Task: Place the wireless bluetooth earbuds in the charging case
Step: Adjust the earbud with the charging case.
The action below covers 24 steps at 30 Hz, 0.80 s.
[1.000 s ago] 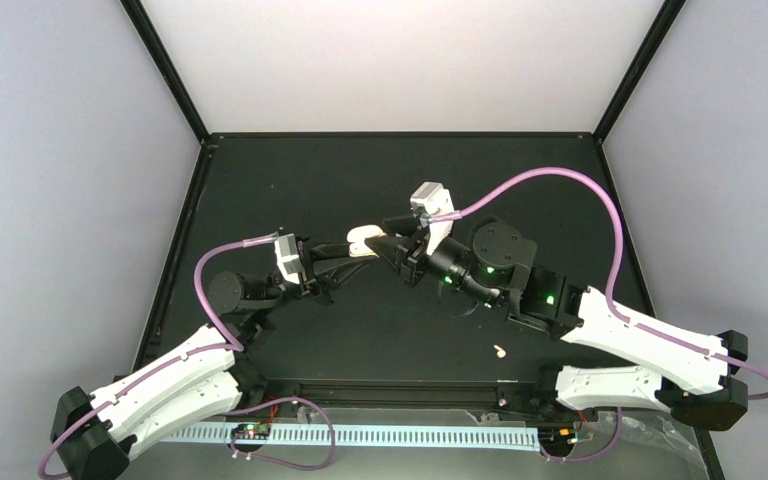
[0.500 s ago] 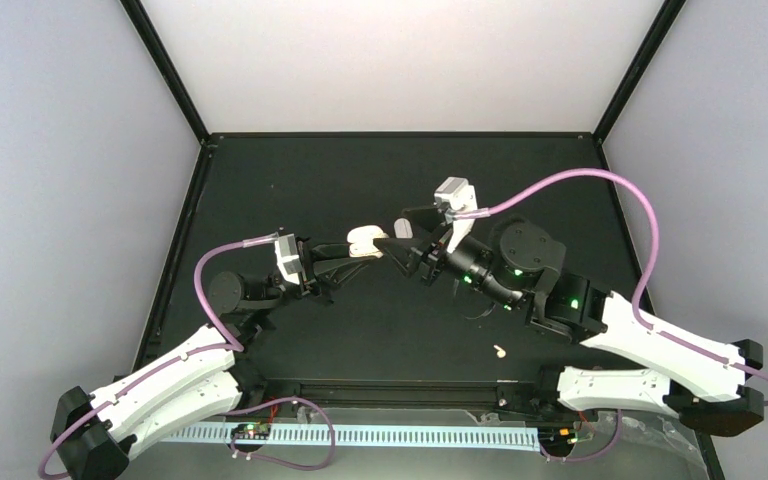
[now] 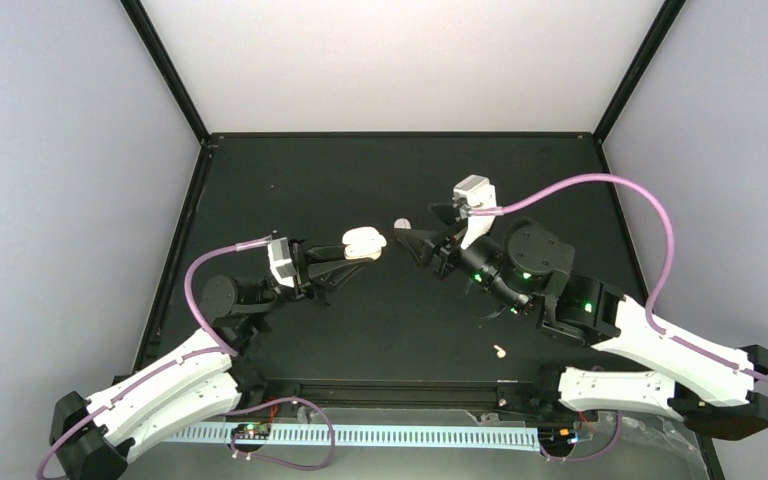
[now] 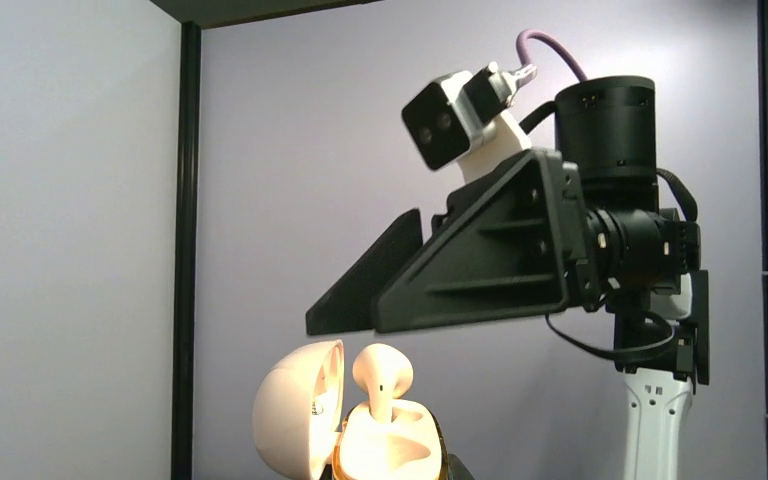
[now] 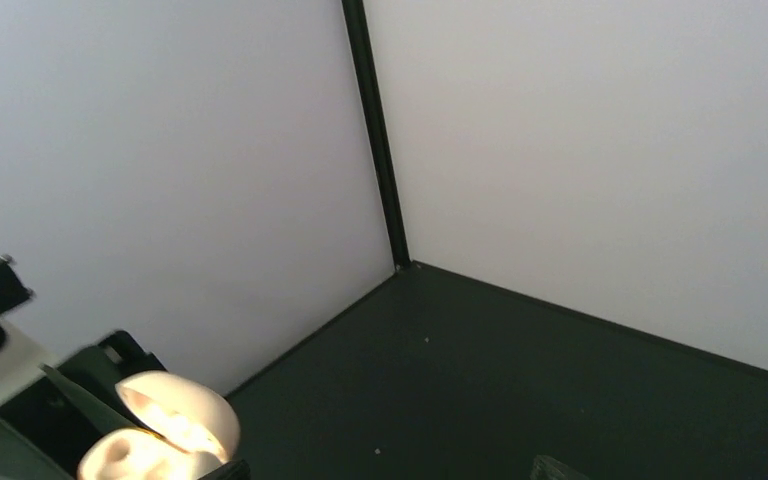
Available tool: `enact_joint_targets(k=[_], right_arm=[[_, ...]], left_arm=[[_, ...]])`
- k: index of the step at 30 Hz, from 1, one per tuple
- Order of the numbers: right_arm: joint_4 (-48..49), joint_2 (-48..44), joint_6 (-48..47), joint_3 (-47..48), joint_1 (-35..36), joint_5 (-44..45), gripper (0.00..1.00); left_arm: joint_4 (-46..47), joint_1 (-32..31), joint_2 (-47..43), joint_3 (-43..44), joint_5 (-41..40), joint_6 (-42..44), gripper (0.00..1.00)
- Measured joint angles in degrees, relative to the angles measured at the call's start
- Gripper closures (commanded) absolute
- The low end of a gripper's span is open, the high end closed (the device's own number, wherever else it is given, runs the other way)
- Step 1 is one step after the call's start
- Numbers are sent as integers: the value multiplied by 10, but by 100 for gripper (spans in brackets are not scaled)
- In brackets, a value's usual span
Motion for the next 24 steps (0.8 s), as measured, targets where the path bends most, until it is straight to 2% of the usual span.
enact_joint_targets(k=[8,24], right_arm=[[-21,13,2,-1,0,6,27],[-15,18,1,-1,0,-47,27]], left_arm=[[0,0,-8,0,0,0,98],[-2,0,-8,0,0,1,99]])
